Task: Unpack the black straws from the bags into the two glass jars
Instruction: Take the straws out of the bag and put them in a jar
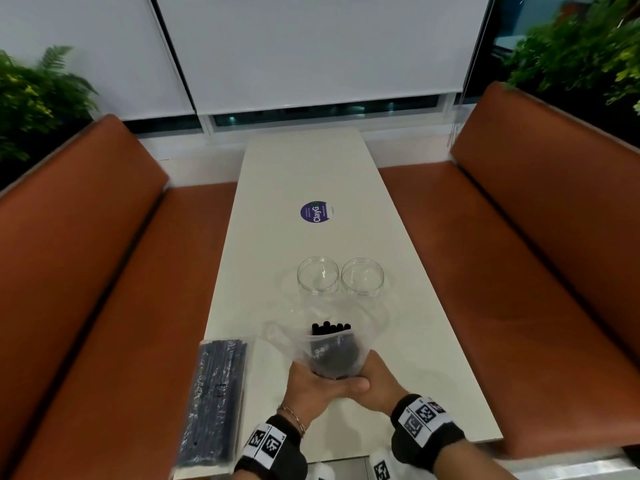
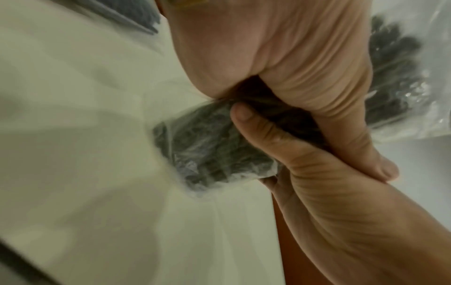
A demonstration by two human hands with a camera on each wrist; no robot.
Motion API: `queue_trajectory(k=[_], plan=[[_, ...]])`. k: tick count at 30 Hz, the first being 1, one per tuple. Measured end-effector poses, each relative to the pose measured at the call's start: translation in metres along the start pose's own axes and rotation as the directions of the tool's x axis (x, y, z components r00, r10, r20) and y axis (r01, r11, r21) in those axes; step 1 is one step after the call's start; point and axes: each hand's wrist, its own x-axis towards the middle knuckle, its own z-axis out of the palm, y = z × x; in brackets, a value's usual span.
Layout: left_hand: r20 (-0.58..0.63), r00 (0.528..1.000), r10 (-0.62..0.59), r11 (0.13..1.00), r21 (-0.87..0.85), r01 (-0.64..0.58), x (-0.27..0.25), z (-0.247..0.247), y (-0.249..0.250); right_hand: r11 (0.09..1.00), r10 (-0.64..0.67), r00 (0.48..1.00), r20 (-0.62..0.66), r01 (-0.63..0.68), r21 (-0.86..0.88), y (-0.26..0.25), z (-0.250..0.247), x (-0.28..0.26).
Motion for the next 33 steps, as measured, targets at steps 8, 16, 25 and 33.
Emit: queue_trajectory(k=[8,16,25,33], plan=[[-0.093,0.974,-0.207,0.978,-0.033,0.205,0.001,0.004,-0.026,0.987,0.158,0.985,0.068,-0.160,0.012,0.027,0.014,-0.001],[-0.121,0.984,-0.128,0.992,-0.025,0.126,0.002,0.004,-0.030,0.915,0.266,0.925,0.270,-0.330,0.231,-0.040,-0.029,-0.019],[-0.146,0.981,-0.131,0.988,0.064,0.141,-0.001,0.008,-0.032,0.832,0.351,0.922,0.162,-0.386,0.398,-0.080,-0.027,-0.013],[-0.134,0.977,-0.164,0.976,0.120,0.181,-0.002,0.005,-0.038,0.849,0.243,0.929,0.280,-0.344,0.402,-0.054,-0.030,-0.009]])
